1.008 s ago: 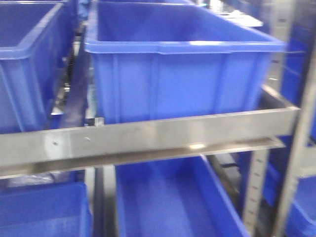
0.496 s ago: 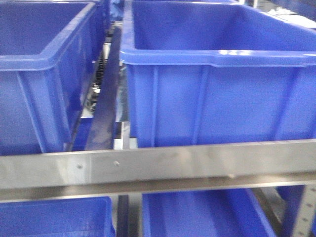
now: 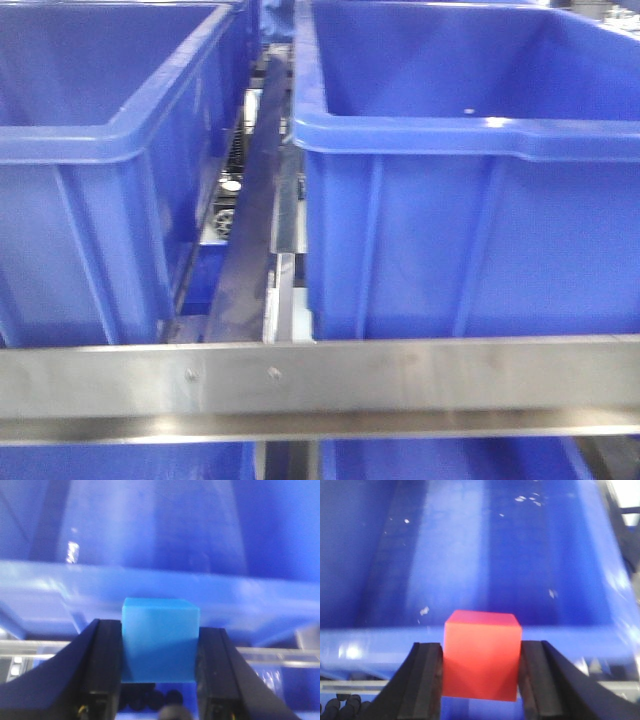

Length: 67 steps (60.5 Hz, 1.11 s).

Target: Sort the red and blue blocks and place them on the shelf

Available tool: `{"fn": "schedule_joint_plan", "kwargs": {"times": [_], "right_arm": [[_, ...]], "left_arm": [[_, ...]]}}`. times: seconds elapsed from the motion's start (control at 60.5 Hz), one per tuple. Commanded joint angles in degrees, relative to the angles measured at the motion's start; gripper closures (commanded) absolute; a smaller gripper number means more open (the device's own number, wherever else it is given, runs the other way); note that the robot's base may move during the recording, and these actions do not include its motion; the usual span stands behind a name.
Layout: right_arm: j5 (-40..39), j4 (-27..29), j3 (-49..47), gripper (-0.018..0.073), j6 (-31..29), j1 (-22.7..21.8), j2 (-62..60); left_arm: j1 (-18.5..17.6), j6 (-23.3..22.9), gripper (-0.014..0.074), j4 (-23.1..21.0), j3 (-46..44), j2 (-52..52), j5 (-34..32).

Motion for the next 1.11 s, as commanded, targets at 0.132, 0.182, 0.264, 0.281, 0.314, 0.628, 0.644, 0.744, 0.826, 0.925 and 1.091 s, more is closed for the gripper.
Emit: {"fn": "schedule_joint_plan", "kwargs": {"times": [0.132, 0.182, 0.264, 0.281, 0.314, 0.628, 0.644, 0.744, 0.826, 0.925, 1.091], "right_arm": [[-5.0, -0.2, -1.6, 0.0510, -0.3, -0.4, -0.1], [-5.0, -0.2, -1.6, 0.0510, -0.3, -0.4, -0.1], [-5.0, -0.2, -1.6, 0.0510, -0.3, -0.4, -0.1], [-5.0, -0.2, -1.6, 0.0510, -0.3, -0.4, -0.1], [-5.0, -0.2, -1.6, 0.0510, -0.3, -0.4, -0.1], [-5.0, -0.2, -1.6, 0.0510, -0.3, -0.4, -0.1], [-5.0, -0.2, -1.6, 0.0510, -0.3, -0.4, -0.1], [-5.0, -0.2, -1.6, 0.0510, -0.3, -0.4, -0.1], [-5.0, -0.2, -1.6, 0.0510, -0.3, -0.4, -0.1], [-5.0, -0.2, -1.6, 0.0510, -0.3, -0.4, -0.1], [-5.0, -0.2, -1.6, 0.0510, -0.3, -0.4, -0.1]], "left_arm": [[0.1, -0.3, 0.0472, 0.4, -1.6, 0.2, -3.9], [0.1, -0.3, 0.0472, 0.4, -1.6, 0.2, -3.9], [0.1, -0.3, 0.0472, 0.4, -1.6, 0.2, -3.9], [0.1, -0.3, 0.0472, 0.4, -1.6, 0.2, -3.9], [0.1, -0.3, 0.0472, 0.4, -1.6, 0.2, -3.9], [0.1, -0.3, 0.0472, 0.4, -1.6, 0.2, -3.9], [0.1, -0.3, 0.0472, 0.4, -1.6, 0.2, -3.9], [0.1, -0.3, 0.0472, 0.4, -1.6, 0.2, -3.9], [0.1, -0.3, 0.0472, 0.4, -1.6, 0.2, -3.9], [0.1, -0.3, 0.0472, 0.4, -1.6, 0.2, -3.9], [0.1, -0.3, 0.0472, 0.4, -1.6, 0.2, -3.9]]}}
